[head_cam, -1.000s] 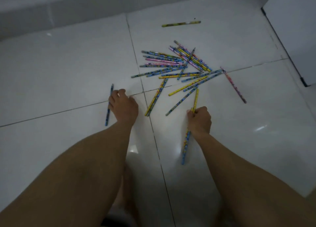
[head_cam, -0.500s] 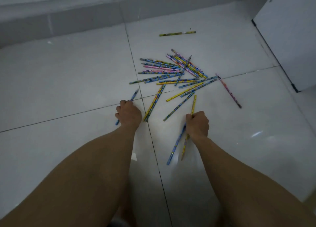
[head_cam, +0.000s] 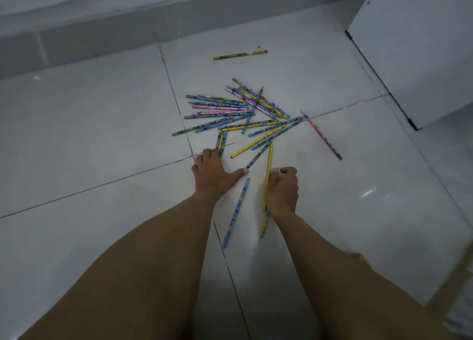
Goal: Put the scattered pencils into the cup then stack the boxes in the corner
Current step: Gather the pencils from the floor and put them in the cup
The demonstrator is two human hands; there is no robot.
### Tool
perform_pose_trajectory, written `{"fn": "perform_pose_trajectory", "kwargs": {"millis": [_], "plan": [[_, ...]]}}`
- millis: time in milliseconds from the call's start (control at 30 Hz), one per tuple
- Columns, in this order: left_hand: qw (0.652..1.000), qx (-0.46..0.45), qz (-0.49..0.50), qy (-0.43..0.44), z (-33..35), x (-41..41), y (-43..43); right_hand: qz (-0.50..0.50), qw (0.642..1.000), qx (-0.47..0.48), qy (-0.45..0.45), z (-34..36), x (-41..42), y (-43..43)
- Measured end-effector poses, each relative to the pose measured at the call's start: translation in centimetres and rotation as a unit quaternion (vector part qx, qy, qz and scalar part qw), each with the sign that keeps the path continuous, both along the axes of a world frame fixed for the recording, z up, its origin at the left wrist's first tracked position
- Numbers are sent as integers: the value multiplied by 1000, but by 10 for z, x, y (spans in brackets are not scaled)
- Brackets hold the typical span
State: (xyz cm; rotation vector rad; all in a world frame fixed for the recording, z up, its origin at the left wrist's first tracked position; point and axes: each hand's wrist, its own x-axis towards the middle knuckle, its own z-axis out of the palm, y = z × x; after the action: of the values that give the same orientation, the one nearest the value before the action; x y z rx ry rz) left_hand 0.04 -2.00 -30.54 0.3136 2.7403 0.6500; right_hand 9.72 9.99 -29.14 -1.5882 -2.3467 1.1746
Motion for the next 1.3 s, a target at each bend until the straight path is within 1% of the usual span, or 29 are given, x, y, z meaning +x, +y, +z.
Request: {"fn": "perform_pose_trajectory", "kwargs": {"millis": [67,167,333,400,533,633,700,833,967,1067,1133,1300], "plan": [[1000,-11,-25,10,0,2,6,12,1000,-25,-7,0,-6,-1],[999,-10,-32,19,-1,2,10,81,994,-19,-73,-1,-10,-14],[999,-3,-49,2,1,-8,20,125,984,-36,-125,-2,-9,-28],[998,-23,-55,-2,2,-12,23,130,984,-26,-120,-2,-6,-26],[997,-43,-61,-19,2,-15,30,123,990,-31,-67,-3,-3,-10],[996,-65,-67,-16,3,-14,33,108,993,-36,-43,-1,0,1],[992,-94,-86,-7,3,-12,33,104,993,-40,-43,0,0,6],[980,-144,-136,5,2,-10,32,97,992,-51,-70,-1,-5,16],[967,-183,-173,23,2,-6,30,124,986,-22,-113,0,-8,15],[963,-199,-179,27,1,-5,29,141,982,-3,-124,1,-8,12],[961,-205,-183,30,1,-4,28,150,979,21,-135,0,-7,11],[949,-234,-199,68,-3,-1,23,170,968,91,-162,-3,-2,10]]}}
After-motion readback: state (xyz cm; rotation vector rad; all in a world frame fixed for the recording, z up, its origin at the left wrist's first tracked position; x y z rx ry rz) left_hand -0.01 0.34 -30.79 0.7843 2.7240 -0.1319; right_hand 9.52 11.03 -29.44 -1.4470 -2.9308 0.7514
